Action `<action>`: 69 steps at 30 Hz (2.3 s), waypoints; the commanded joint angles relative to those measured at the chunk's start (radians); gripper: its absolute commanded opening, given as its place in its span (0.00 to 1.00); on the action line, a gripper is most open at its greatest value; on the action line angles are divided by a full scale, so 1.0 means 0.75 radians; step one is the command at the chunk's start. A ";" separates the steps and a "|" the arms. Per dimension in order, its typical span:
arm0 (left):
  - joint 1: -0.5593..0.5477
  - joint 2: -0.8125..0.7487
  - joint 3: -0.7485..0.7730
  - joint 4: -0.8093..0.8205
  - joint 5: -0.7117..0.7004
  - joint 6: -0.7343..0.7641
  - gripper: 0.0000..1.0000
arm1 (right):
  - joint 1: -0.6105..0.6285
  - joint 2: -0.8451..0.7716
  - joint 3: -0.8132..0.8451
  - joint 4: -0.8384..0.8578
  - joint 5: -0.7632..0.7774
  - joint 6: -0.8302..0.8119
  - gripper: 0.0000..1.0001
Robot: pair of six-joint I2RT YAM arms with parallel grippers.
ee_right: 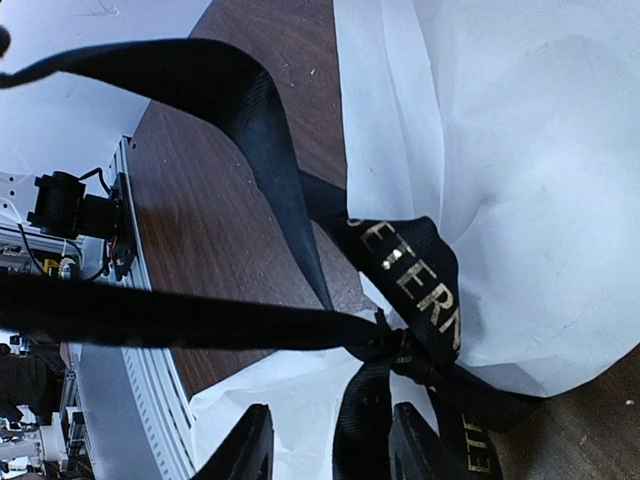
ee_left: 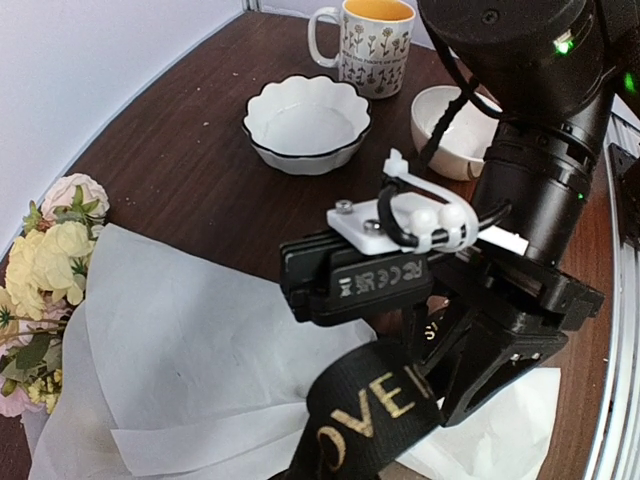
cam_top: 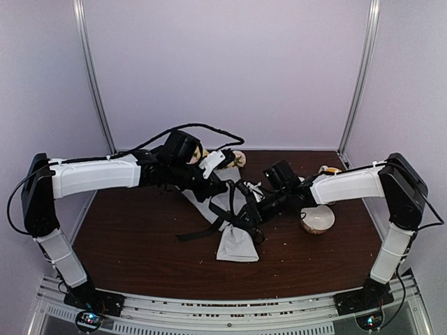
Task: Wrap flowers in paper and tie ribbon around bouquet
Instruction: Tie the half-tied ribbon around the folded bouquet.
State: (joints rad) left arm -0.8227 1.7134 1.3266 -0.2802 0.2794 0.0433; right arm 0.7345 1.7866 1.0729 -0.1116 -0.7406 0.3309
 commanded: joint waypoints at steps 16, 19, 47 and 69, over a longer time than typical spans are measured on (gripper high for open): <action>0.016 -0.020 -0.059 0.090 -0.007 -0.030 0.00 | -0.047 -0.147 -0.111 -0.055 0.092 -0.011 0.42; 0.017 -0.017 -0.053 0.090 -0.019 -0.029 0.00 | -0.047 -0.135 -0.150 -0.057 0.080 -0.010 0.42; 0.191 0.013 -0.272 0.072 -0.240 -0.142 0.00 | -0.030 -0.349 -0.407 -0.108 0.003 0.095 0.00; 0.213 0.000 -0.361 0.165 -0.079 -0.152 0.00 | -0.061 -0.459 -0.391 -0.341 0.052 -0.017 0.45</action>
State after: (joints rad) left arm -0.6682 1.7218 1.0756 -0.2241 0.1608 -0.0696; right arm 0.7185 1.4586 0.7155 -0.3264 -0.7322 0.3668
